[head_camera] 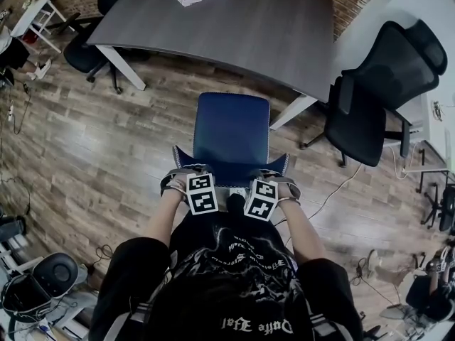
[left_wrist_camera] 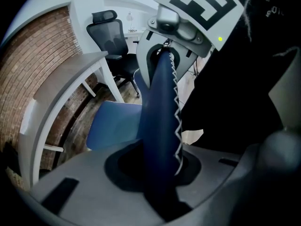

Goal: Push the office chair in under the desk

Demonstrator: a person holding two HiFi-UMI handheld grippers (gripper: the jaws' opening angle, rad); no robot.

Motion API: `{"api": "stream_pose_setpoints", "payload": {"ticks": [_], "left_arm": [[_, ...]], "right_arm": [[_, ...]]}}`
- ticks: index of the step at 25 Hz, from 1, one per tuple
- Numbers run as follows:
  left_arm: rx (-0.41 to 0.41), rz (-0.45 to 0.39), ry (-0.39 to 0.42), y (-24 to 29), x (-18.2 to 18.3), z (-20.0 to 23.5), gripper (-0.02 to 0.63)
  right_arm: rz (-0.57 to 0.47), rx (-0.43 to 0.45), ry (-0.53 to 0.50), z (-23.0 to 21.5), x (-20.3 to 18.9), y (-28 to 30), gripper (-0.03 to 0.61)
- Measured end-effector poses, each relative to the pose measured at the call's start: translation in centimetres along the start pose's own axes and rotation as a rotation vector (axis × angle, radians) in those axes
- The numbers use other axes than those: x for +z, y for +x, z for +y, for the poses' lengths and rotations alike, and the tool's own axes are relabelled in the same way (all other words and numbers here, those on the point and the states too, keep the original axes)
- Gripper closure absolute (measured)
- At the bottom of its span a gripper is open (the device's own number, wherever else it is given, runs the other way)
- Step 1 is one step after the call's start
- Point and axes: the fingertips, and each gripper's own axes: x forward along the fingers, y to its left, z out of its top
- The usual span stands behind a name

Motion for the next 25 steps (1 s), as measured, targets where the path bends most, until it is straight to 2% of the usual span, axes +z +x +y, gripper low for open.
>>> {"api": "stream_pose_setpoints", "payload": {"ticks": [25], "left_arm": [[-0.009, 0.002, 0.040, -0.4, -1.5, 2.8, 0.525]], "right_arm": [[-0.001, -0.026, 0.056, -2.1, 2.0, 0.6, 0.488]]}}
